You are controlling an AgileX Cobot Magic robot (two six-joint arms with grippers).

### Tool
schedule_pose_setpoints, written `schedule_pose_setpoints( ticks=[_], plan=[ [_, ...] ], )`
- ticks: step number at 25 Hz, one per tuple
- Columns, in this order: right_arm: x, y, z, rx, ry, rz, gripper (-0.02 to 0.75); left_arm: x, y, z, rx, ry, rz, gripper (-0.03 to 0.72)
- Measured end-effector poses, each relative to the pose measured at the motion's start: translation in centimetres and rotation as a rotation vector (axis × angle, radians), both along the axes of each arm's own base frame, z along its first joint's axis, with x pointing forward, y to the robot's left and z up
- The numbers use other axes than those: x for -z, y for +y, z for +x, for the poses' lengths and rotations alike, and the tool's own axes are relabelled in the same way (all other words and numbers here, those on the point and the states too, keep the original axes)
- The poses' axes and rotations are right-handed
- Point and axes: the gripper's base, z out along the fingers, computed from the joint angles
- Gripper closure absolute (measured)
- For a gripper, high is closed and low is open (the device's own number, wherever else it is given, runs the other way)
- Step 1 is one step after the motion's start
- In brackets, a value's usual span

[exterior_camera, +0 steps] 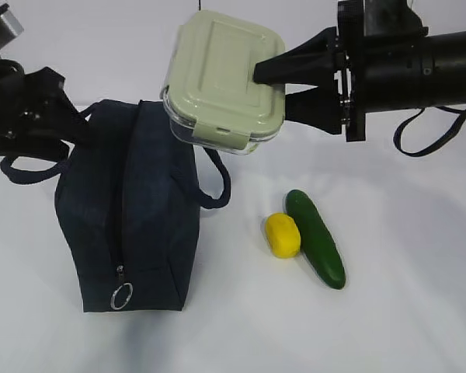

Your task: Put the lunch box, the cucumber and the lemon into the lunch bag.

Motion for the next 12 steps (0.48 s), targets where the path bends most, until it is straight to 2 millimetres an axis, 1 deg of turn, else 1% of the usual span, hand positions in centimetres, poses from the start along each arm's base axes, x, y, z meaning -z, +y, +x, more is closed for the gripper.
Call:
schedule_pose_setpoints(
  ticks=[1, 2, 3, 4, 6, 7, 9, 12],
  plan=[
    [0.0, 0.1, 0.0, -0.003, 0.000, 0.001, 0.363, 0.5, -0.1, 0.3, 0.006, 0.020, -0.002, 0.302],
    [0.0, 0.3, -0.1, -0.009, 0.000, 0.001, 0.363, 0.9, -0.1, 0.5, 0.009, 0.035, -0.002, 0.330],
    [0.0, 0.5, -0.2, -0.013, 0.000, 0.003, 0.363, 1.3, -0.2, 0.7, 0.010, 0.049, -0.001, 0.378],
    [0.0, 0.6, -0.2, -0.017, 0.002, 0.003, 0.363, 1.5, -0.2, 0.8, 0.013, 0.058, -0.001, 0.433],
    [0.2, 0.9, -0.2, -0.026, 0.008, 0.002, 0.363, 1.6, -0.3, 1.0, 0.021, 0.062, -0.004, 0.591],
    [0.4, 1.1, -0.2, -0.031, 0.012, 0.002, 0.363, 1.4, -0.3, 1.0, 0.034, 0.056, -0.003, 0.638],
    [0.6, 1.6, -0.2, -0.042, 0.022, 0.006, 0.363, 0.9, -0.4, 1.1, 0.068, 0.041, -0.008, 0.678],
    [0.9, 2.3, -0.3, -0.055, 0.035, 0.018, 0.363, -0.4, -0.8, 1.3, 0.110, 0.020, -0.038, 0.692]
  ],
)
